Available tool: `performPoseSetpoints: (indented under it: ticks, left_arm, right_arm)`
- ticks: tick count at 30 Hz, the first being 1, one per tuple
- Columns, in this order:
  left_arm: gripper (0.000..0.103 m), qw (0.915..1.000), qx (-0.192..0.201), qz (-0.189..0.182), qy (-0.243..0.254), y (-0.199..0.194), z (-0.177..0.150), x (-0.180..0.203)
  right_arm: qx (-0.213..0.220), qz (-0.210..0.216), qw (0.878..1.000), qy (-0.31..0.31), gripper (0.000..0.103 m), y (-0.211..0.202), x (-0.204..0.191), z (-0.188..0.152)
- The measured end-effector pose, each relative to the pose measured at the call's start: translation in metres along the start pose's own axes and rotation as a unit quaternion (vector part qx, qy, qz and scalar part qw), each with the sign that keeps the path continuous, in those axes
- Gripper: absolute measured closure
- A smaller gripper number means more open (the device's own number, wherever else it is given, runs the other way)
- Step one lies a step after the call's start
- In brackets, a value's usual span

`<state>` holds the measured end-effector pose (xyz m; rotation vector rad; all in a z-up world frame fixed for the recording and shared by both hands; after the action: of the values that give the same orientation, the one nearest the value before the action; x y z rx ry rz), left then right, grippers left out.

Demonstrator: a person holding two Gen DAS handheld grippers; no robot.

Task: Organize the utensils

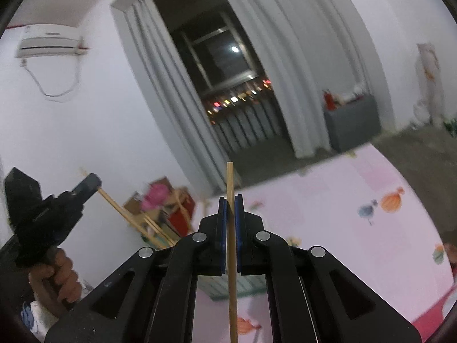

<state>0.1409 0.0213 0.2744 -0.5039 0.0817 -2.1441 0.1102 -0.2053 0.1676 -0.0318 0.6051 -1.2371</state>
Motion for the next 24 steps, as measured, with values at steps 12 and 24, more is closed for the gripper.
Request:
performPoseSetpoints:
  ticks: [12,24]
  left_arm:
    - [0.098,0.9956,0.063,0.067,-0.013,0.012,0.026,-0.052]
    - [0.097,0.9947,0.020,0.094,0.037,0.056,-0.048,-0.071]
  right_arm:
    - [-0.001,0.036,0.999,-0.004,0.099,0.016,-0.004,0.013]
    - [0.033,0.055,0.997,-0.051,0.099,0.034,-0.043,0.034]
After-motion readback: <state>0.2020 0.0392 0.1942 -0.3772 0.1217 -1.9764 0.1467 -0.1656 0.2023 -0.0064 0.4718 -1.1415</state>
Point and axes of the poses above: each gripper's, at about its wrist camera, not at the fingertips, and y roughly the way its jaws point, x to its right, z to its top, the point moved 9 cm from there along y, roughly the way its jaws point, and after that the axes turned 5 degrees about -x, right-handed, at the moved point
